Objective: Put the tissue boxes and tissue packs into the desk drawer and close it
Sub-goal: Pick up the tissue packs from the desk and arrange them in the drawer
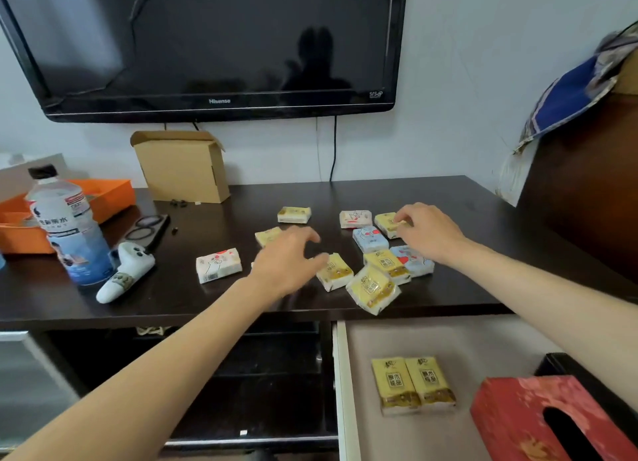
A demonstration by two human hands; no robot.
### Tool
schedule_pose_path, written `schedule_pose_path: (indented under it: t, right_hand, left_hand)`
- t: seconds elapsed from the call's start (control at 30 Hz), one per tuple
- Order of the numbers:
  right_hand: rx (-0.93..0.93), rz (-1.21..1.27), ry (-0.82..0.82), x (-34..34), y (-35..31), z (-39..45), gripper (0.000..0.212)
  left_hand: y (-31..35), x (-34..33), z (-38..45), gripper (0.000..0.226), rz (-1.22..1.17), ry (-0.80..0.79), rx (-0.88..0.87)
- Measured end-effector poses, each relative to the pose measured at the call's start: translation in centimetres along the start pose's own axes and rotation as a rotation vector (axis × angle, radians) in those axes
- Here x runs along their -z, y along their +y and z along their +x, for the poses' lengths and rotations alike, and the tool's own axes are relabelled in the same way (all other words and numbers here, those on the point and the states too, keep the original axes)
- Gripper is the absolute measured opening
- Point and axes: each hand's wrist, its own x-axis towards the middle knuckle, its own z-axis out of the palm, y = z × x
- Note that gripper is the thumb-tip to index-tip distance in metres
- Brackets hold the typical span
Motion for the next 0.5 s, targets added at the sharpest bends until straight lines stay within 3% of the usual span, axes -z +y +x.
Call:
schedule_pose_path:
  t: [0.13, 0.23, 0.33, 0.4, 0.5]
  right_hand:
    - [-0.08, 0.012, -0.11, -0.6, 1.7, 4.1, 0.036]
    - [-0.143, 0.1, -0.165, -1.1, 2.3, 6.8, 0.035]
    - [-0.17, 0.124, -0.204, -2.4, 2.6, 8.9, 0.031]
    - [-0.172, 0.071, -0.238, -3.4, 2.7, 9.6, 0.03]
    - [-0.172, -0.034, -0.216, -4.3, 2.8, 10.0, 0.034]
  left_hand:
    - [1.5, -1.7, 2.1, 0.056, 0.227, -0.298, -0.043]
    - [0.9, -2.1, 3.0, 0.052, 0.184, -0.402, 0.009]
    - [0.3, -1.4, 4.2, 0.046, 0.016, -0.393, 0.053]
    - [-0.9, -0.6, 5.7, 0.034, -0.052, -0.284, 0.116]
    - [-3.8, 0.0, 8.2, 0.026, 0.137, -0.172, 0.193]
